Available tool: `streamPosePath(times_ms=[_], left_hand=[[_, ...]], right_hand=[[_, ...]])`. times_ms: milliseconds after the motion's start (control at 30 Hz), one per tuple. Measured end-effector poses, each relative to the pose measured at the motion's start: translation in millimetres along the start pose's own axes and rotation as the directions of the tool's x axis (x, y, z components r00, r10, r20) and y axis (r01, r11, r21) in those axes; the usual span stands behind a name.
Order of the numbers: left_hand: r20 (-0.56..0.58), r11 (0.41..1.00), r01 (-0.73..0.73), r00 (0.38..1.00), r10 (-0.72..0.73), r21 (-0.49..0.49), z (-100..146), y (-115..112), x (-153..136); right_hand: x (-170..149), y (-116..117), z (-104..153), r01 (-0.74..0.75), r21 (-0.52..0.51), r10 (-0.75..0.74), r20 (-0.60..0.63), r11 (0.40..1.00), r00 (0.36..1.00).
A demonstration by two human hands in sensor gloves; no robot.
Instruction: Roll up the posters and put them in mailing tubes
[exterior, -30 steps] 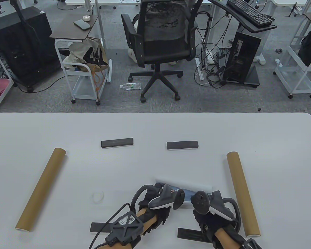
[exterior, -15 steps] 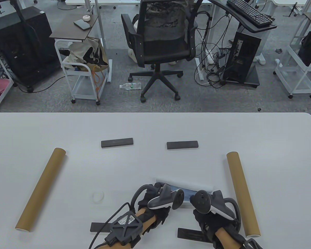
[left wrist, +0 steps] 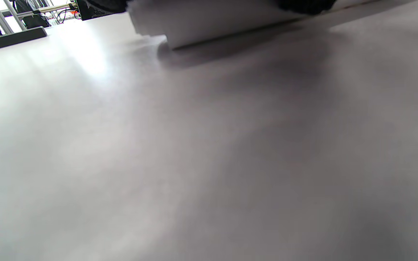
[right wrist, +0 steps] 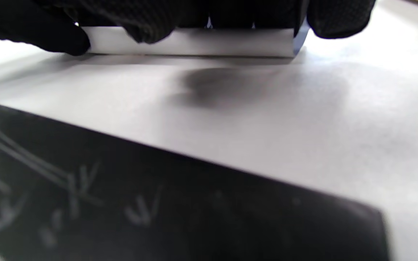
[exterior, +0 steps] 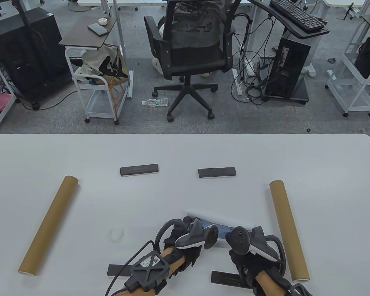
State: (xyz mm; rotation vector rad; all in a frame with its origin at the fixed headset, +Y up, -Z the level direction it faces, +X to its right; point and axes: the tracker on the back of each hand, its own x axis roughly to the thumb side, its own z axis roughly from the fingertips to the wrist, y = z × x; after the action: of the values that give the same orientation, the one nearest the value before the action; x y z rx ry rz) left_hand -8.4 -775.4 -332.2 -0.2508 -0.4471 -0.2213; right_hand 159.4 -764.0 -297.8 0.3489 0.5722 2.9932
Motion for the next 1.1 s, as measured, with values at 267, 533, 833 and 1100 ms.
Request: streamPosePath(times_ms=[267, 533, 833, 1100], left_hand=[[-0.035, 1.0, -0.018, 0.999, 0.018, 0.01, -2, -2, -4], [-0.018, 1.0, -0.007, 1.0, 0.007, 0.03, -1, -1, -1], [-0.017, 0.999, 0.002, 1.0, -0.001, 0.042, -1, -2, -1], [-0.039, 1.0, 0.005, 0.999, -0.005, -0.021, -2, -2, -3]], right_hand=[[-1, 4, -5, -0.008, 0.04, 0.009, -0.026, 0.999, 1.0], [-6, 2, 0, 0.019, 0.052, -0.018, -0.029, 0.998, 0.999], [-3, -2, 1, 0.008, -0.011, -0.008, -0.013, 1.0, 1.0], [-1, 6, -4, -0.014, 0.05, 0.015, -0.019, 0.999, 1.0]])
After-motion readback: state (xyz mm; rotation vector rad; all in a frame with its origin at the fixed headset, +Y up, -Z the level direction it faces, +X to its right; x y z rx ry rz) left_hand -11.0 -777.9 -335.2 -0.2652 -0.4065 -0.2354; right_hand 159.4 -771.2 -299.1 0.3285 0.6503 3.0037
